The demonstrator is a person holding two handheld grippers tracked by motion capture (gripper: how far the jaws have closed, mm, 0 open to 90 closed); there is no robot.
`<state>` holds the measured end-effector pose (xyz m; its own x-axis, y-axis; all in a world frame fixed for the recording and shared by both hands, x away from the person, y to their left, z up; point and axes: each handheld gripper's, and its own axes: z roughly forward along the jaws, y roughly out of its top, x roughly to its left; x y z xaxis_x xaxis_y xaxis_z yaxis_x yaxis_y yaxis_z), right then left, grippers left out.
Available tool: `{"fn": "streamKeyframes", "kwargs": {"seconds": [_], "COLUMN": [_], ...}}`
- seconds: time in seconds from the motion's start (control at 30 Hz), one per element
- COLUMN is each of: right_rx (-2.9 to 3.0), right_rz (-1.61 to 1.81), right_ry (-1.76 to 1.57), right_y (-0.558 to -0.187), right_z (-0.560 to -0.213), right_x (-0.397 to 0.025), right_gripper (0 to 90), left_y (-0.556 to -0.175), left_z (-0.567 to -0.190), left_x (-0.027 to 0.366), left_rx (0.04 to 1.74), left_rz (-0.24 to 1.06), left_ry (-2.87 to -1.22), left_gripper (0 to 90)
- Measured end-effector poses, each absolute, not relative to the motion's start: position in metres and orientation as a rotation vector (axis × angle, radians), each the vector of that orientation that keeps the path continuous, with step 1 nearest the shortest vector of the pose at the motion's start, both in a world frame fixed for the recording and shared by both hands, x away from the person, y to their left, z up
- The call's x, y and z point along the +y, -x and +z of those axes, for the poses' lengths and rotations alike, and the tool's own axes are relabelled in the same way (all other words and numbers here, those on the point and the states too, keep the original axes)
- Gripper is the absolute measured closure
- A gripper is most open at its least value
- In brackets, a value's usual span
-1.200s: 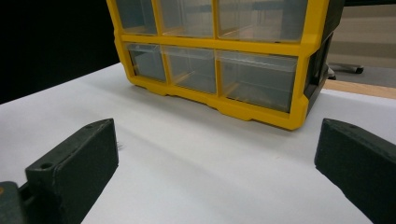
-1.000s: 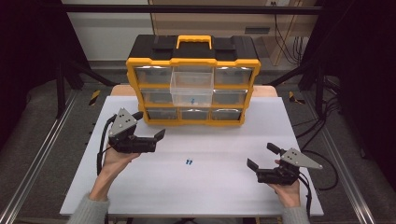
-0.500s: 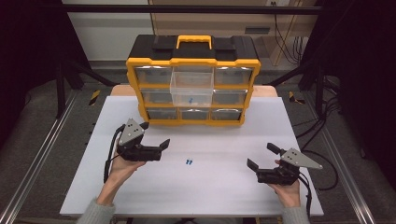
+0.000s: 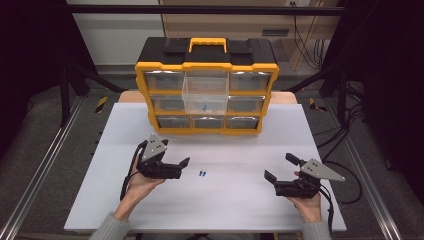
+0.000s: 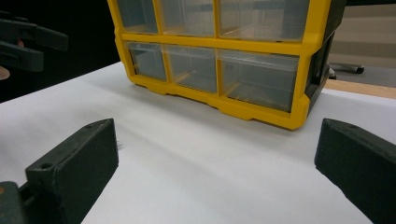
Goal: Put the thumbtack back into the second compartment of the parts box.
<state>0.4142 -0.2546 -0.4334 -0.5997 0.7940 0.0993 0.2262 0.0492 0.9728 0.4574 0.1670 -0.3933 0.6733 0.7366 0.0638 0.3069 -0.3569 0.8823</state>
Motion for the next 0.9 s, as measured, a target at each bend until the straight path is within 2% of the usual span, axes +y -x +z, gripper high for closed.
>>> {"fn": "streamKeyframes", "kwargs": {"seconds": [0.6, 0.9], "right_rx": [1.865, 1.864], "right_rz": [1.574, 1.578], "right_ry": [-0.999, -1.023], "right_y": [-0.415, -0.414], "right_z": [-0.434, -0.434], "right_x": [-0.254, -0.254], "right_gripper": [0.3, 0.3], "left_y": [-0.463, -0.464], "left_z": [-0.417, -0.432], "left_x": [0.145, 0.134], "left_rx": [0.836, 0.860], "left_rz": [0.532, 0.512], "left_ry": [-2.020, -2.054], "left_gripper": [8.5, 12.0]}}
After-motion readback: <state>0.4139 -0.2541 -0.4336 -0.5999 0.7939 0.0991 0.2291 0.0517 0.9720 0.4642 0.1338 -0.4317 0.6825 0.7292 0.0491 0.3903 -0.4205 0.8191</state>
